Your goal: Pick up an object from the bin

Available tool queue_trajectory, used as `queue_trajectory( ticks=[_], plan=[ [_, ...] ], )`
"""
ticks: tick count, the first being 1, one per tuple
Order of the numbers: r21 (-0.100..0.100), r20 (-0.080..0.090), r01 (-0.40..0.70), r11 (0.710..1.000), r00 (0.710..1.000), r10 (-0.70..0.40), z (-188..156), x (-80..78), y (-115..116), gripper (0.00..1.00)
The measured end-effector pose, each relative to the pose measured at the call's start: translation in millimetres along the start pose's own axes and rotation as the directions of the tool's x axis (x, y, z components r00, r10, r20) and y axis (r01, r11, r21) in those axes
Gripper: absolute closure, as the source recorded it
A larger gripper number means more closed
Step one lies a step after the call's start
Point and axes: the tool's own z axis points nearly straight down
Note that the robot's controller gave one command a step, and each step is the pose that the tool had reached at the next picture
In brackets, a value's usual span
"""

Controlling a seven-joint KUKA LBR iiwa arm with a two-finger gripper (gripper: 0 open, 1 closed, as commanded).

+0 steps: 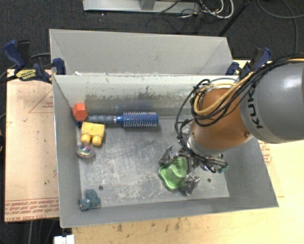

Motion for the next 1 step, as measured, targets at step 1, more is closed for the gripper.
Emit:
queue_trajectory(
  ticks=[1],
  plan=[
    [-0.001, 0.002, 0.039, 0.999, 0.999, -0.039, 0.9, 7.3, -4.7, 0.0]
  ],
)
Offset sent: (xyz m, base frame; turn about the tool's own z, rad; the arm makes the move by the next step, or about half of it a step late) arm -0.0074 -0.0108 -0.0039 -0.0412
